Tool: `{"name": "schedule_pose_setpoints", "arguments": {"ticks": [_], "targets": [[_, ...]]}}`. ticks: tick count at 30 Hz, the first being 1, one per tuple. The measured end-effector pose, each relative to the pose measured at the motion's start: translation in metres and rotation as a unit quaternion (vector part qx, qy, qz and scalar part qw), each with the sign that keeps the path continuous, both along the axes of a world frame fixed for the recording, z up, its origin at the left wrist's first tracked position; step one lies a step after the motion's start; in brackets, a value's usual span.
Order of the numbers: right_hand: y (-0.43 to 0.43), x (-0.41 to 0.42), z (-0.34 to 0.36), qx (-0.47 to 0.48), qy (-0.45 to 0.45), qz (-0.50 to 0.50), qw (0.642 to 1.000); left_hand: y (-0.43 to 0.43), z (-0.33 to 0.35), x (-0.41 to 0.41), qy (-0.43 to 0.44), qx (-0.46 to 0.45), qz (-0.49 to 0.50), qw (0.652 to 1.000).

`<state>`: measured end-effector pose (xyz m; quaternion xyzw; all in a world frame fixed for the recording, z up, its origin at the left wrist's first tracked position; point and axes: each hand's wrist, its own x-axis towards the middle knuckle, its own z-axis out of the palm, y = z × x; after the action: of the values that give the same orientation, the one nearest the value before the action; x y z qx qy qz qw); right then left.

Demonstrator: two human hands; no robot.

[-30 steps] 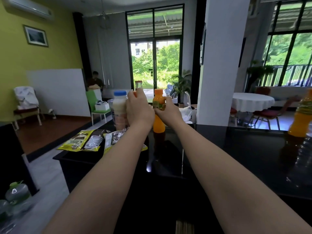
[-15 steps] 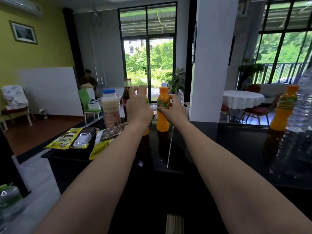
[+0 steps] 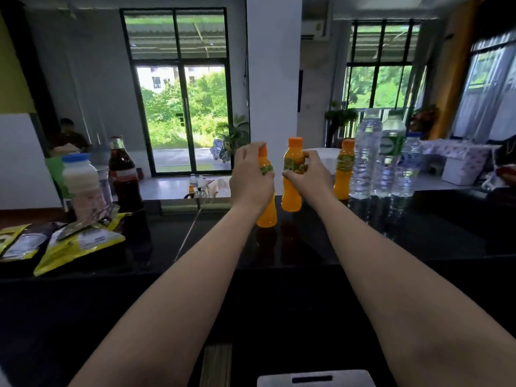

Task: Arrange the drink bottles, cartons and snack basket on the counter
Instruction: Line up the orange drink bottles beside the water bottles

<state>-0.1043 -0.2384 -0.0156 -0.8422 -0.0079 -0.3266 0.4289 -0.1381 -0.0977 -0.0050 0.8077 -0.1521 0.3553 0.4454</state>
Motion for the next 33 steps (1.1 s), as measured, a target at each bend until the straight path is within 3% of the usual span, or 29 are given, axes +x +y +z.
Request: {"name": "schedule_pose_setpoints", "arguments": {"ticks": [13,27,33], "targets": [[-0.141,-0.017,-0.016,0.002,0.017,-0.057,0.998,-0.142,-0.013,-0.008,-0.027,0.022,-0.046,0.998],[-0.144,0.001,-0.034,0.013,0.001,-0.049,0.999,-0.139,-0.027,0.007,-0.010,0.089,-0.048,0.995],[-0.147,0.007,-0.028,0.010,0.037,-0.089,0.995,-0.141,-0.025,0.006,-0.003,0.096,-0.060,0.994]]}}
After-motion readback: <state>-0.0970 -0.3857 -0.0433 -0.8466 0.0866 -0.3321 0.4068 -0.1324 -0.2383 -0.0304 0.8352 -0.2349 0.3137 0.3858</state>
